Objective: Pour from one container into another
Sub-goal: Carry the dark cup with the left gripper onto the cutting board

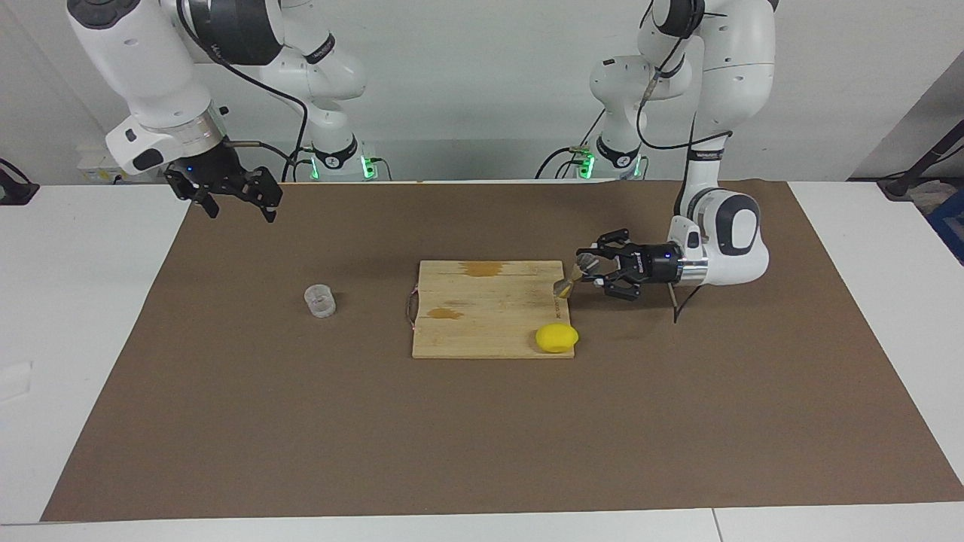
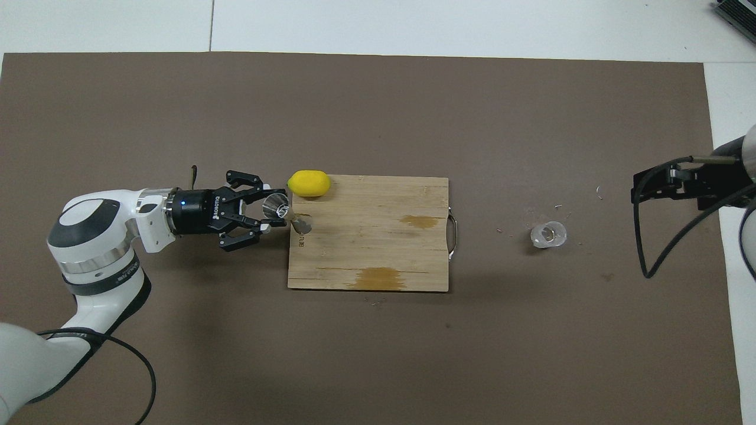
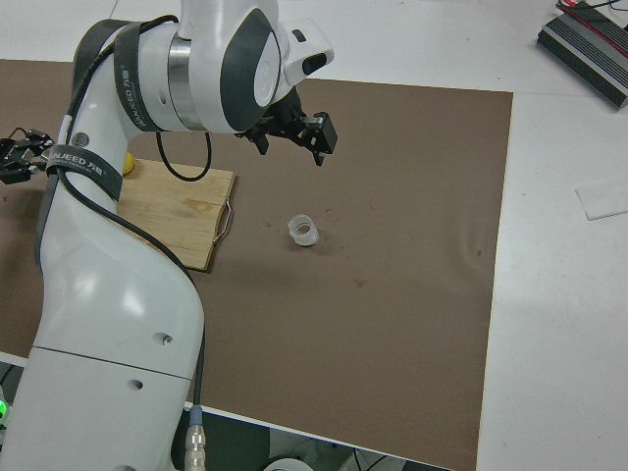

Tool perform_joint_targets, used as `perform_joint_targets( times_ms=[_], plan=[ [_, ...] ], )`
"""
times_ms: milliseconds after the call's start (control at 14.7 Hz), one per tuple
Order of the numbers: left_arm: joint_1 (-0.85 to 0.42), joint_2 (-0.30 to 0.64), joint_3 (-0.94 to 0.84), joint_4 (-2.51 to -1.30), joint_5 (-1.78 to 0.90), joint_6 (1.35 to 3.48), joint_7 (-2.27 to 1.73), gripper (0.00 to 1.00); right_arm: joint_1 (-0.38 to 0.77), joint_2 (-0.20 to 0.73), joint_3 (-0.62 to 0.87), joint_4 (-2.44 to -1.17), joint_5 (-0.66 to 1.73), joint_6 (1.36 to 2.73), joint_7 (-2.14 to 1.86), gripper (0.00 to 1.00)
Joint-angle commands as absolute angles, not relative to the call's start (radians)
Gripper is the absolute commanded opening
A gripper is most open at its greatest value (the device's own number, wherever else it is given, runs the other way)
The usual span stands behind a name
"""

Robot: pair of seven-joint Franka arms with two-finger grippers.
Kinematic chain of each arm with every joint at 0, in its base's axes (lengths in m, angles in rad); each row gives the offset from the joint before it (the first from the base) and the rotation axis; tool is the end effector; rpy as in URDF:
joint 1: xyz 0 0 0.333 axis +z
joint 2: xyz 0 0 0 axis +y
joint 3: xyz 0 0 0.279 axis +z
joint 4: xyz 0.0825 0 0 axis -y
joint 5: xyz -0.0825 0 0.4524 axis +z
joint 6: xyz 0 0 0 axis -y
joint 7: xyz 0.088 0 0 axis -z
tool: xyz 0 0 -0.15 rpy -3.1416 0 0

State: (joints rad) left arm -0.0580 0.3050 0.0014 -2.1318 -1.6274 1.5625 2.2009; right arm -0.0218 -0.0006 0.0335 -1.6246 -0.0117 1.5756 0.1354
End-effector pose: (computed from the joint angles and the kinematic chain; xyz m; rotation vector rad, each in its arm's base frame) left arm 0.5717 -0.1831 0.2226 1.2655 -1.0163 1.0354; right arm 0.6191 0.0055 0.5163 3.1195 -0.1927 -0.0741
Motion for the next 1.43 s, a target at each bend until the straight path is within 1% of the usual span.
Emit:
perform_joint_targets(
  times_ms=[0, 273, 409, 614, 682, 955, 1092, 1365],
  plan=[
    [-0.162, 0.229, 0.017, -2.201, -1.736, 1.664, 2.161, 0.44, -0.035, -0.015, 0.040, -1.637, -0.015, 1.577, 0.115, 1.00],
    [-0.342, 0.229, 0.017, -2.204, -1.926, 1.842, 2.163, 0.45, -0.037, -0.015, 0.038, -1.637, -0.014, 1.578, 0.124, 1.00],
    [-0.455, 0.235, 0.018, -2.203, -2.052, 1.940, 2.181, 0.46, -0.035, -0.015, 0.038, -1.637, -0.014, 1.580, 0.132, 1.00],
    [-0.552, 0.245, 0.017, -2.195, -2.170, 2.058, 2.302, 0.46, -0.031, -0.014, 0.040, -1.637, -0.014, 1.609, 0.156, 0.98],
    [-0.572, 0.247, 0.017, -2.195, -2.196, 2.080, 2.347, 0.46, -0.026, -0.014, 0.040, -1.637, -0.014, 1.615, 0.182, 0.96],
    [-0.600, 0.261, 0.017, -2.198, -2.241, 2.164, 2.520, 0.47, -0.023, -0.014, 0.041, -1.638, -0.014, 1.609, 0.319, 0.96],
    [-0.601, 0.264, 0.018, -2.194, -2.241, 2.189, 2.595, 0.47, -0.028, -0.014, 0.041, -1.640, -0.012, 1.600, 0.467, 0.96],
    [-0.603, 0.270, 0.018, -2.194, -2.249, 2.227, 2.618, 0.48, -0.060, -0.017, 0.037, -1.707, 0.012, 1.601, 0.688, 0.98]
  ],
)
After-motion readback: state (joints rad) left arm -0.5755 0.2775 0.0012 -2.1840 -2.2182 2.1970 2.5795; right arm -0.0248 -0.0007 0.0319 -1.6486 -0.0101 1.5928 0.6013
